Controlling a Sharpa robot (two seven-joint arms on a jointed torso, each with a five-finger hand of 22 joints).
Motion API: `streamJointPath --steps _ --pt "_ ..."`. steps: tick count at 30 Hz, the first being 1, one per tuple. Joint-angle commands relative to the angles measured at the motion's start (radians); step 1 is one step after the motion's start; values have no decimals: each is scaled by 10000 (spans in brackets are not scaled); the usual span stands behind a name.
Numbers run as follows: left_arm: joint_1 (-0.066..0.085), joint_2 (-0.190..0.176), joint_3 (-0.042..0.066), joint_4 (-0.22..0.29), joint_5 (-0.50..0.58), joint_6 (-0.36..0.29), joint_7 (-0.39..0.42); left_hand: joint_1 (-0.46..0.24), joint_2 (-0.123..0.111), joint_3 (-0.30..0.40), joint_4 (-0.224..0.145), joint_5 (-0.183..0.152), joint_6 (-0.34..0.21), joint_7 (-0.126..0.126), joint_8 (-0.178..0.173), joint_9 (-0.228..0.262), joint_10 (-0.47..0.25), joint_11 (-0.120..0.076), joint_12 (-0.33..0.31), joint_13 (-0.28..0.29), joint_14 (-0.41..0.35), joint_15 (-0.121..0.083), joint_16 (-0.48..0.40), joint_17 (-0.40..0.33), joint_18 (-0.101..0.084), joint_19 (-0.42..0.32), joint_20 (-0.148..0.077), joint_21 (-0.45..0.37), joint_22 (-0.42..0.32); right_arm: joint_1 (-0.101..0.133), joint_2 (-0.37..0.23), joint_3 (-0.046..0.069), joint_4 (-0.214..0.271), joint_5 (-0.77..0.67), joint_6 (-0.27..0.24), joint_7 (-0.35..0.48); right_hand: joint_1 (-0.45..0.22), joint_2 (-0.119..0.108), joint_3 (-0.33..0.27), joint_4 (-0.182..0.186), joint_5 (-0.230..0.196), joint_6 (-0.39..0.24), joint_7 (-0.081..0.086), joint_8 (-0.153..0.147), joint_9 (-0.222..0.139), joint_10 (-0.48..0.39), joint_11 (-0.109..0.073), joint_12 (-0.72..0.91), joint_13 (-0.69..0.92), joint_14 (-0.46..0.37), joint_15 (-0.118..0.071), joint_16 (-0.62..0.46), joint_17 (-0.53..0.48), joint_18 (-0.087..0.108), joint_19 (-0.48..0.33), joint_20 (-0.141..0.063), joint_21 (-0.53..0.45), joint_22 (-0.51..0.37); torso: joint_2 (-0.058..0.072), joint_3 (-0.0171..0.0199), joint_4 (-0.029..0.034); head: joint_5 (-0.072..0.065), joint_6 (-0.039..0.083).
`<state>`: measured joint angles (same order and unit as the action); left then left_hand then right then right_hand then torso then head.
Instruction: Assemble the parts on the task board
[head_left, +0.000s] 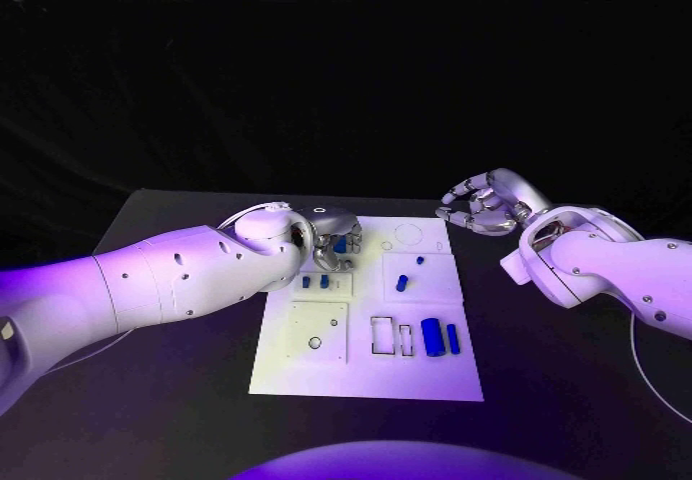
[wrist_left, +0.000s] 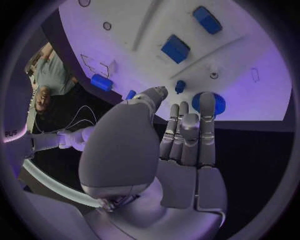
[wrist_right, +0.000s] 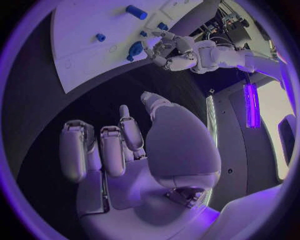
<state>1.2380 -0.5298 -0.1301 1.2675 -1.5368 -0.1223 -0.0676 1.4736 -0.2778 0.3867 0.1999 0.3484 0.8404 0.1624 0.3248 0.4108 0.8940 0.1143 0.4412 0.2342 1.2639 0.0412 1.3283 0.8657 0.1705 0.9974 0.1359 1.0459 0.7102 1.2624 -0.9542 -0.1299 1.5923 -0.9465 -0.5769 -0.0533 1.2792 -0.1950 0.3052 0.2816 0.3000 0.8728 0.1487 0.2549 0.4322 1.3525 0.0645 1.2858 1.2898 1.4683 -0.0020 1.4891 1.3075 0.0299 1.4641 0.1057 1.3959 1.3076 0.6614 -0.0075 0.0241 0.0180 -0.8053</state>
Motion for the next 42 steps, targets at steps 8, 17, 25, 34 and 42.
streamJointPath --steps 8,17,25,34,42 --pt "-84 214 5 -259 -356 541 -113 235 58 383 -32 0 241 12 -146 -254 201 19 -315 -335 35 22 126 -122 62 47 21 193 170 -5 16 0 28 -91 4 77 -55 22 1 10 67 -44 12 46 13 -45 10 -50 -7 589 -56 -32 748 171 -5 -70 -27 1462 -5 1 1 -20 -51" --pt "-158 293 5 -393 -302 546 -61 306 108 693 -96 -15 446 3 -195 -407 549 -31 -393 -508 194 -21 318 91 6 249 -7 498 557 -5 10 0 48 -97 5 74 -55 22 1 10 67 -44 12 46 13 -45 10 -50 -7 589 -56 -32 748 171 -5 -70 -27 1462 -6 7 16 -48 -71" --pt "-184 356 5 -479 -273 624 -57 326 201 1008 -207 -36 760 -51 -186 -523 958 -114 -467 -656 296 -87 460 156 -22 340 -57 724 797 -5 24 0 38 -98 8 75 -51 31 7 10 76 -48 14 53 15 -37 12 -36 8 592 -55 -28 762 171 -4 -70 -30 1462 -16 12 15 -17 -94" --pt "-210 418 5 -584 -252 742 -53 590 477 1530 -653 -198 1053 -86 -222 -654 1541 -236 -439 -710 620 -217 697 521 -148 813 -162 1332 1559 -5 30 0 33 -98 8 80 -51 31 7 10 76 -48 14 53 15 -37 12 -36 8 592 -55 -28 762 171 -4 -70 -30 1462 -22 16 11 -33 -97" --pt "-277 553 4 -751 -234 692 56 507 568 1776 -923 -353 1257 -102 -270 -731 1770 -271 -510 -736 809 -260 796 675 -225 1046 -172 1684 1990 -5 29 0 47 -98 -2 90 -51 31 7 10 76 -48 14 53 15 -37 12 -36 8 592 -55 -28 762 171 -4 -70 -30 1462 -9 9 -1 -41 -105"
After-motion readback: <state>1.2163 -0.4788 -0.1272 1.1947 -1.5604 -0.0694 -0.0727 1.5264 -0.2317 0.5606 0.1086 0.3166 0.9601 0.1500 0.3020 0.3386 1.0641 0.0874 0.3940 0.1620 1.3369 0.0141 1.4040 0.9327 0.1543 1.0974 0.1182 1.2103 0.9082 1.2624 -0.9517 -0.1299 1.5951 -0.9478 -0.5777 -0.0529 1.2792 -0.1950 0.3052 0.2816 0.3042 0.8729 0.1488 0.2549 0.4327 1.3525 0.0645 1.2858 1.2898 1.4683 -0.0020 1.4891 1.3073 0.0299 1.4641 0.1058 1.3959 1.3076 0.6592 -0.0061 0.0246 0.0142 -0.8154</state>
